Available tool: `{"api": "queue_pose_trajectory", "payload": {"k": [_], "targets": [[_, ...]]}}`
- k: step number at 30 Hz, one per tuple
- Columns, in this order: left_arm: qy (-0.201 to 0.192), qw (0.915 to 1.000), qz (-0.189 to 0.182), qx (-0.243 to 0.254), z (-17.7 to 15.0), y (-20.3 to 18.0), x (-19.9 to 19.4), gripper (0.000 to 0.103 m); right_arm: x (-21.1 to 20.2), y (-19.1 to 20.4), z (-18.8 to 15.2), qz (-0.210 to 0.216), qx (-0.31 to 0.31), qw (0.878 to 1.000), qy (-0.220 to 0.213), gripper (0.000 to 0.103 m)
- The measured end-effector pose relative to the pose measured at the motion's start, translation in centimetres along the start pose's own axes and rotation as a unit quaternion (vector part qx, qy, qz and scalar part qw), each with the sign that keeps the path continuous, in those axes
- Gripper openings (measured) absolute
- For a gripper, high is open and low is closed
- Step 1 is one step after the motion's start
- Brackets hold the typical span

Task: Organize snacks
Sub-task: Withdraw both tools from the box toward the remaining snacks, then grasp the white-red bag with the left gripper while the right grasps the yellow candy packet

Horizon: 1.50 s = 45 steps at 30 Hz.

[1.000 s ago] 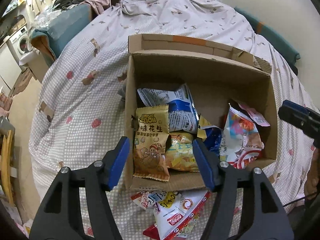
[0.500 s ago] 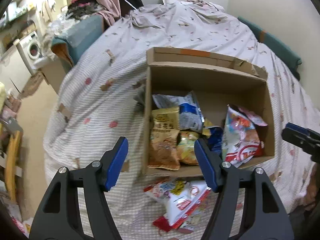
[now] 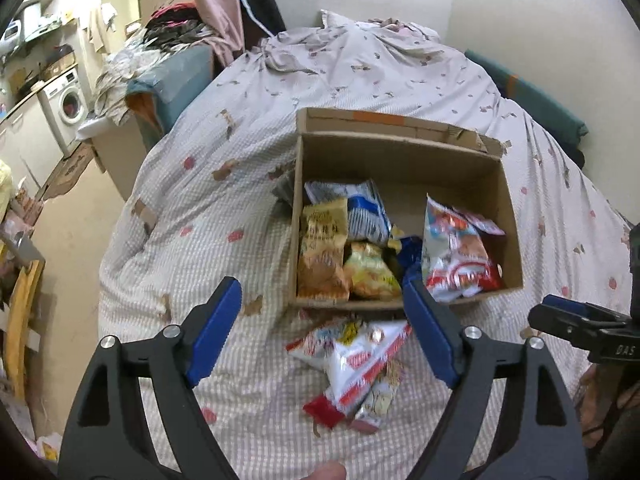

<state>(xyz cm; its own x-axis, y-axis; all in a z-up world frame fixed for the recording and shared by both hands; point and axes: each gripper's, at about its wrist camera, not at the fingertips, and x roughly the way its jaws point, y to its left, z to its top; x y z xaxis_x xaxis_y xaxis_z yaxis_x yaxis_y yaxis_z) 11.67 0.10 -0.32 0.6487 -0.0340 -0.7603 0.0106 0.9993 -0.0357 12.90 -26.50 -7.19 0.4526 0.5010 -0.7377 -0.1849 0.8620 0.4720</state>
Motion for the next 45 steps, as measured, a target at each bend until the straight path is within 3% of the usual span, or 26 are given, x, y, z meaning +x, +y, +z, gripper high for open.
{"api": "queue_pose_trajectory", "payload": {"k": [12,31,40,45], "targets": [[0.045,0.9982,0.013,-0.038,-4.5,1.2,-0.4,0.081,0.7,1.7,-3.1,-0.006,-0.012,1.0,0.015,0.093],[0.105,0.9871,0.016,-0.12,-4.7,3.8,3.5,0.081,5.8,0.8,-3.0,-0.029,0.015,0.996,0.078,0.093],[0.169,0.9696,-0.019,-0.176,-6.1,4.4,7.2,0.081,6.2,-0.2,-2.8,-0.03,0.038,0.995,0.089,0.093],[0.21,0.9564,-0.076,-0.189,-5.7,2.5,10.4,0.081,6.4,-0.6,-2.7,-0.026,0.045,0.994,0.096,0.093]]}}
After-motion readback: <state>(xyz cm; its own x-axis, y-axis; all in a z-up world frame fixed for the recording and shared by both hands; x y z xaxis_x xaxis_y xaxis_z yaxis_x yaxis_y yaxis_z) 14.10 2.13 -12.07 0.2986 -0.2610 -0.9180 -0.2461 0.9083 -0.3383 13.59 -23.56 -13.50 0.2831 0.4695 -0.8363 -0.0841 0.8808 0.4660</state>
